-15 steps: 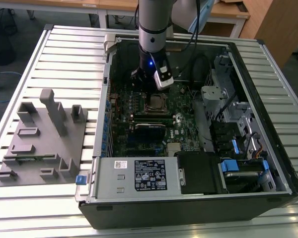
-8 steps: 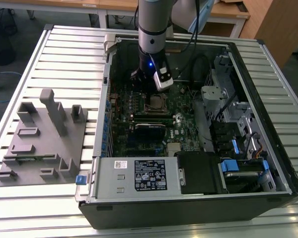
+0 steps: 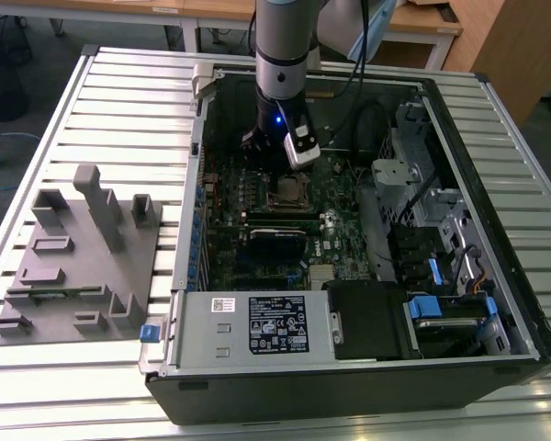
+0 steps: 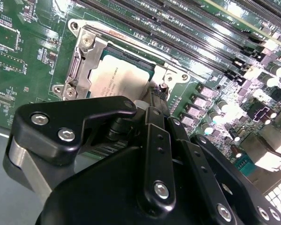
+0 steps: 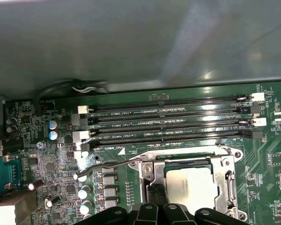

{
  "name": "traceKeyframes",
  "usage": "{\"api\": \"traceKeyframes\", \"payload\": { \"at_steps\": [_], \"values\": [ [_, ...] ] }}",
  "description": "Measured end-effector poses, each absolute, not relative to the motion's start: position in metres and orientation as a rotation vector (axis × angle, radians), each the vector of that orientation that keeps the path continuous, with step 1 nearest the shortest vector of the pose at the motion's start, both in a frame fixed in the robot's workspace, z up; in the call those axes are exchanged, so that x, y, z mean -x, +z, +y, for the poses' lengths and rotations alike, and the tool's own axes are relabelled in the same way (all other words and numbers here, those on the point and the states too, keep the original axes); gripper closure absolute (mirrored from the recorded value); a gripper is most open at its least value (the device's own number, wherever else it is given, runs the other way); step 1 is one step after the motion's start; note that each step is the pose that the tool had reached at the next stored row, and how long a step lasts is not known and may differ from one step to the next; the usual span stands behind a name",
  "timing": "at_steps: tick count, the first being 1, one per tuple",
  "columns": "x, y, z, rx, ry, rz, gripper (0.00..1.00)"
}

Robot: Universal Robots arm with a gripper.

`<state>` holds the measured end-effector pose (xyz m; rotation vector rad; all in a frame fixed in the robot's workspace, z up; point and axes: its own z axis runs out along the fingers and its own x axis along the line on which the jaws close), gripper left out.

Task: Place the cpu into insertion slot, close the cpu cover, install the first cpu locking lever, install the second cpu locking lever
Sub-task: 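Close the cpu cover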

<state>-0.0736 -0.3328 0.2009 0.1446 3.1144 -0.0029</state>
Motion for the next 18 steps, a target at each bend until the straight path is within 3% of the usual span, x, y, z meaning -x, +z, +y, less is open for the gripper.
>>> {"api": "traceKeyframes", "payload": {
  "at_steps": [18],
  "values": [
    [0.0736, 0.2012, -0.3328, -0.145, -0.003, 3.114, 0.9]
  ]
}}
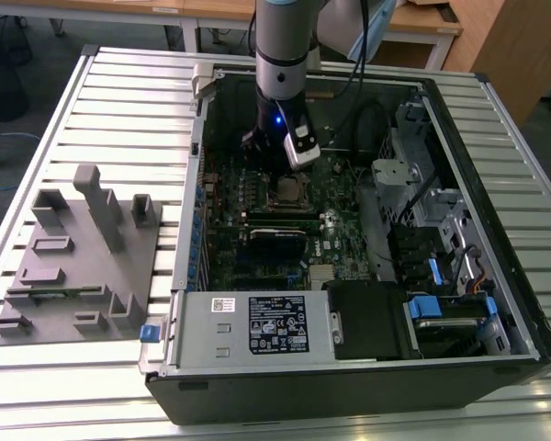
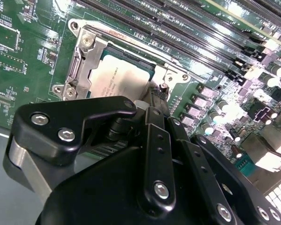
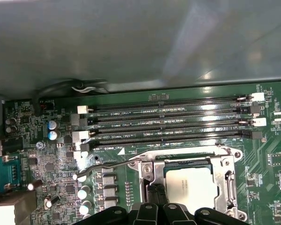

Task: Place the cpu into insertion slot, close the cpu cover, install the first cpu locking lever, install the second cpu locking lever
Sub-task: 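Close the cpu cover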

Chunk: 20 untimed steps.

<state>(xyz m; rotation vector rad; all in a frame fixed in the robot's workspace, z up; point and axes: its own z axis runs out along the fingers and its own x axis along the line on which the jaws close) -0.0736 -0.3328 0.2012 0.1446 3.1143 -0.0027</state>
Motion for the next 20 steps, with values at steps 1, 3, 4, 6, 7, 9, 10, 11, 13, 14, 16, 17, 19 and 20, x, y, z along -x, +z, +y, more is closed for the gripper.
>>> {"api": "traceKeyframes", "payload": {
  "at_steps": [1, 3, 4, 6, 7, 9, 10, 11, 13, 14, 16, 17, 19, 20],
  "values": [
    [0.074, 0.202, -0.333, -0.145, -0.003, 3.114, 0.9],
    [0.074, 0.205, -0.333, -0.145, -0.003, 3.114, 0.9],
    [0.074, 0.206, -0.333, -0.145, -0.003, 3.114, 0.9],
    [0.074, 0.209, -0.333, -0.145, -0.003, 3.114, 0.9],
    [0.074, 0.211, -0.333, -0.145, -0.003, 3.114, 0.9],
    [0.074, 0.214, -0.333, -0.145, -0.003, 3.114, 0.9],
    [0.074, 0.214, -0.333, -0.145, -0.003, 3.114, 0.9],
    [0.074, 0.214, -0.333, -0.145, -0.003, 3.114, 0.9],
    [0.074, 0.214, -0.333, -0.144, -0.002, 3.114, 0.9],
    [0.074, 0.214, -0.333, -0.145, -0.002, 3.114, 0.9],
    [0.073, 0.214, -0.333, -0.144, -0.001, 3.114, 0.9],
    [0.072, 0.214, -0.333, -0.144, -0.001, 3.114, 0.9],
    [0.068, 0.214, -0.333, -0.144, -0.001, 3.114, 0.9],
    [0.065, 0.214, -0.333, -0.144, -0.001, 3.114, 0.9]
  ]
}}
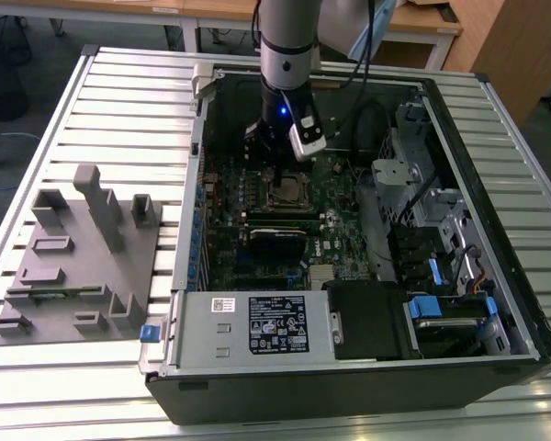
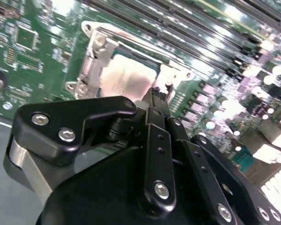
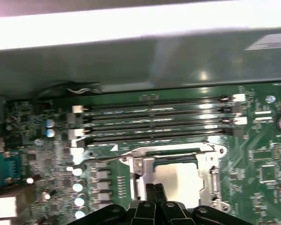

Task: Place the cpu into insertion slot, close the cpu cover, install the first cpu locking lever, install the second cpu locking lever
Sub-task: 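Close the cpu cover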

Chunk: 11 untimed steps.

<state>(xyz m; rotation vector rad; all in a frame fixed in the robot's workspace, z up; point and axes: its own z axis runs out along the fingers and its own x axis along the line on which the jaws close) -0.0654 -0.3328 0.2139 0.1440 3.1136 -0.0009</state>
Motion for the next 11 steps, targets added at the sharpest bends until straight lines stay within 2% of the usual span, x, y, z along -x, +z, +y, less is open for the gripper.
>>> {"api": "traceKeyframes", "payload": {
  "at_steps": [11],
  "values": [
    [0.047, 0.214, -0.333, -0.139, 0.008, 3.114, 0.9]
  ]
}}
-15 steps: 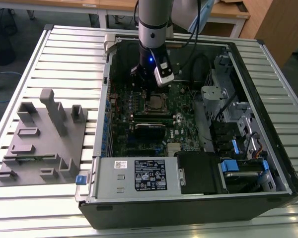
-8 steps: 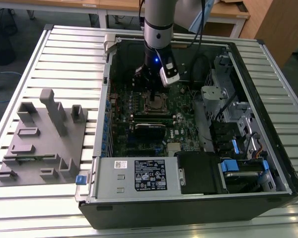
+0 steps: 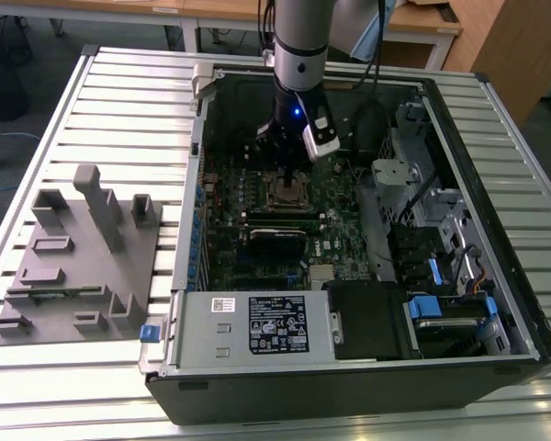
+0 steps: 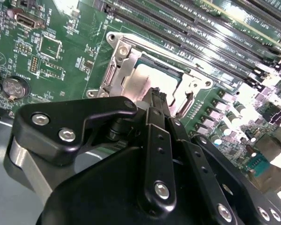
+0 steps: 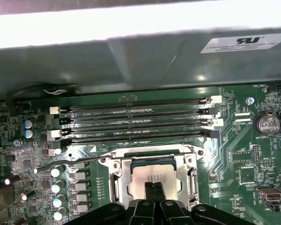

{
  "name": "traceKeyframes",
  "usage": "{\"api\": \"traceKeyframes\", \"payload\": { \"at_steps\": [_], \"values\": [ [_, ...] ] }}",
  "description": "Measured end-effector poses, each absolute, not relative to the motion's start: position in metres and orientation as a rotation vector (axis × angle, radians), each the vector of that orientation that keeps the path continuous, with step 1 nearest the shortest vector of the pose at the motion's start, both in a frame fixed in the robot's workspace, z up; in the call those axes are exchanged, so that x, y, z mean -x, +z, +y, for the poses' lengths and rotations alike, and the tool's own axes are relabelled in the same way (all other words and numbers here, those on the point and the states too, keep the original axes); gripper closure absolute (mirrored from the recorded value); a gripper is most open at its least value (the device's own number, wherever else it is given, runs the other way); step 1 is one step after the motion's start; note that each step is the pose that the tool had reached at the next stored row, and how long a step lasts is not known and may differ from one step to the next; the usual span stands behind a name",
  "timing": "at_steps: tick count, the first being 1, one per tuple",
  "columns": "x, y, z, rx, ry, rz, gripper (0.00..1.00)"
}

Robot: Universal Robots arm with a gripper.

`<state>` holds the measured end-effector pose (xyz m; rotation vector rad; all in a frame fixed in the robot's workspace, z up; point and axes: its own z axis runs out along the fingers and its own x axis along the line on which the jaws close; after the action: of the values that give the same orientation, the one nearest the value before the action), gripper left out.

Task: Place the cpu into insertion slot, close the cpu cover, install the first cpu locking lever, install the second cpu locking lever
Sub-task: 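Close the cpu cover, then install the first cpu locking lever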

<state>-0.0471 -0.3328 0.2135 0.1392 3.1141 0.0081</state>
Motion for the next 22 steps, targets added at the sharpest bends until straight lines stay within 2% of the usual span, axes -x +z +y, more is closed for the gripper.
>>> {"api": "traceKeyframes", "payload": {
  "at_steps": [22],
  "values": [
    [0.047, 0.226, -0.333, -0.133, 0.015, 3.114, 0.9]
  ]
}}
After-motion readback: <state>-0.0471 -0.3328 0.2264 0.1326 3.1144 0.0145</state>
